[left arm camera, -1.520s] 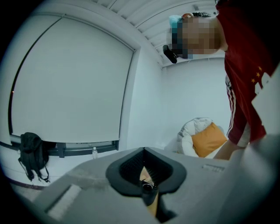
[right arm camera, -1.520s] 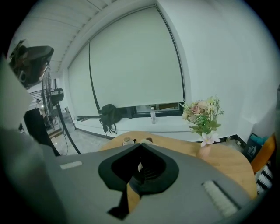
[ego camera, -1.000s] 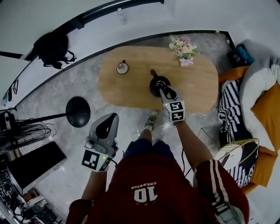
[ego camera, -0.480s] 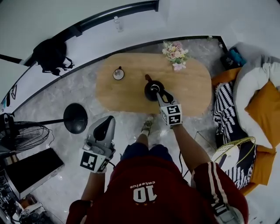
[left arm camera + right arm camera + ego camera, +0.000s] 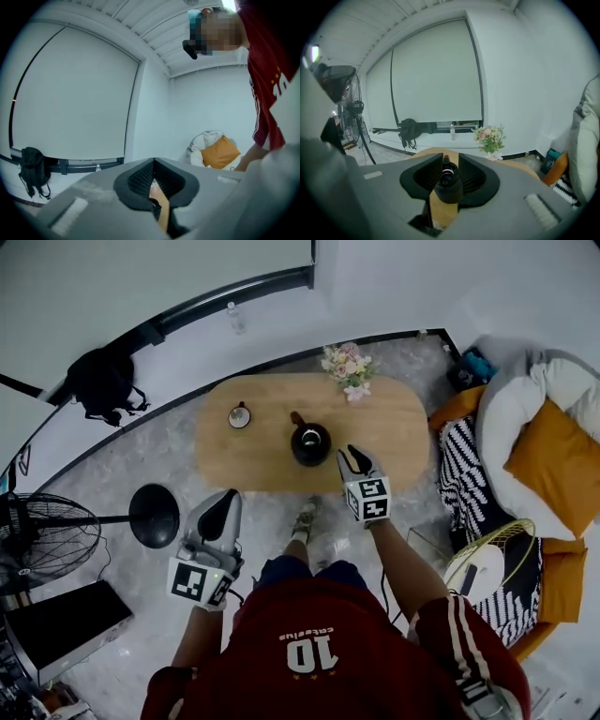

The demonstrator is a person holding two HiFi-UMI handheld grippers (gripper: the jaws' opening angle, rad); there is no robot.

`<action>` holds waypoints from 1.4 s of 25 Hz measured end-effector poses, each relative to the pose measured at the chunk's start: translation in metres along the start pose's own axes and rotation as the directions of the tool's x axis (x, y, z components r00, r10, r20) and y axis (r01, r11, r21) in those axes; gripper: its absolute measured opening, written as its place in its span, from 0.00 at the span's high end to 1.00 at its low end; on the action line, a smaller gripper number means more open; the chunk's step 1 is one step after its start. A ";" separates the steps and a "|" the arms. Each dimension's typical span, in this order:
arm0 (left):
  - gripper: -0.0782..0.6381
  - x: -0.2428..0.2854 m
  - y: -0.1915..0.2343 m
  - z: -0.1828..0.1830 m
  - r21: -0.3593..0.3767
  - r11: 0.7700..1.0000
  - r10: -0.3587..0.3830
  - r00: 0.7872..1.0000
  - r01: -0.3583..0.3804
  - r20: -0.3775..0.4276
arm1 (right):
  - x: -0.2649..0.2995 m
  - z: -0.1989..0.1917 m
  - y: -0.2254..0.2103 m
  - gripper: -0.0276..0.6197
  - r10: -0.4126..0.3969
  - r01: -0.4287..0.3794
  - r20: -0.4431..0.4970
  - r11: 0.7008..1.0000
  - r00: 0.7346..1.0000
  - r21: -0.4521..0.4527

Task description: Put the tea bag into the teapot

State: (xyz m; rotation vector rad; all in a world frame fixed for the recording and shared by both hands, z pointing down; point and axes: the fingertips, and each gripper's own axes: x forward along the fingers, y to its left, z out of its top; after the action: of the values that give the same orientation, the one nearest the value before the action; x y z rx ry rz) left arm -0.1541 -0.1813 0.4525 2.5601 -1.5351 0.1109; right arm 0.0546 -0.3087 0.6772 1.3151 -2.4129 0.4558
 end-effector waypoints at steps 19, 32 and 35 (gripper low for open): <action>0.89 -0.005 -0.088 0.025 0.051 0.987 -0.151 0.988 0.150 0.026 | -0.195 0.017 -0.021 0.82 -0.147 0.147 0.109 0.989 0.983 0.006; 0.89 -0.035 -0.129 0.047 0.098 0.984 -0.152 0.986 0.145 0.068 | -0.290 0.107 0.045 0.84 -0.073 0.066 0.322 0.997 0.944 0.033; 0.89 -0.042 -0.127 0.052 0.105 0.987 -0.131 0.988 0.121 0.086 | -0.307 0.130 0.057 0.84 -0.084 0.071 0.359 0.996 0.930 0.050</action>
State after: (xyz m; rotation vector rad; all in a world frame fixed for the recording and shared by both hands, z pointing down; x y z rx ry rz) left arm -0.0627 -0.0949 0.3829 2.7699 -1.4266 0.0551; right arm 0.1416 -0.1100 0.4174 1.6259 -2.6397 0.2534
